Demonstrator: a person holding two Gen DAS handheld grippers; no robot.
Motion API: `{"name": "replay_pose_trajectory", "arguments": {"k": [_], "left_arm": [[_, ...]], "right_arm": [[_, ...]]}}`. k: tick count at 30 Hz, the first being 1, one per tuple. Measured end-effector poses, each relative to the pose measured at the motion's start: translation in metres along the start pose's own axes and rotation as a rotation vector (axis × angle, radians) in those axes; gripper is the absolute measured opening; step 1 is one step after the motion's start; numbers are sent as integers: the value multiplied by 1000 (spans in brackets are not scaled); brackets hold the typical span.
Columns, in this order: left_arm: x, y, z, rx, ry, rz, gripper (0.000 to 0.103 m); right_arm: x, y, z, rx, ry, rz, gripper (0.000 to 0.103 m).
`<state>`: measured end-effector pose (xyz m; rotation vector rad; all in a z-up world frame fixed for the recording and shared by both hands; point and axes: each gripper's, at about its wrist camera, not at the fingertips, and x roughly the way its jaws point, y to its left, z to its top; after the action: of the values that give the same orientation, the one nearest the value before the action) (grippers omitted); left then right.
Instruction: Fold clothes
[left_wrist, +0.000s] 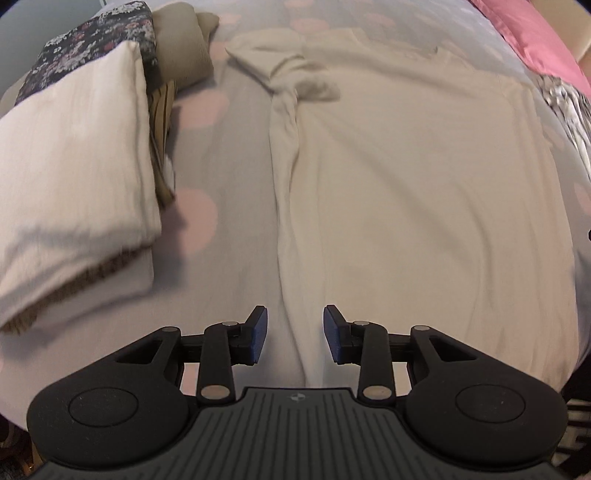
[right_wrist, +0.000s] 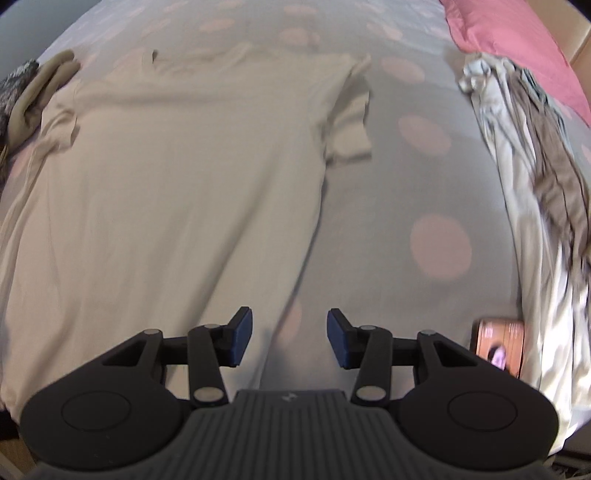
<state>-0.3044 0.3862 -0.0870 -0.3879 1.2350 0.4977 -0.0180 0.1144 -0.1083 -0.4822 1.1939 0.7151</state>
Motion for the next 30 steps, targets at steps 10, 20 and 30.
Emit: {"name": "replay_pose_trajectory", "arguments": {"k": [10,20,30], "left_arm": [[-3,-20,-66,45,73,45,31],[18,-41,-89,169,147,94,31],[21,-36,-83,146,151,75,13]], "right_arm": [[-4,11,-96,36,144,52,48],[30,35,-148,-64,289,118,45],[38,54,-149,-154,293,103,8]]}}
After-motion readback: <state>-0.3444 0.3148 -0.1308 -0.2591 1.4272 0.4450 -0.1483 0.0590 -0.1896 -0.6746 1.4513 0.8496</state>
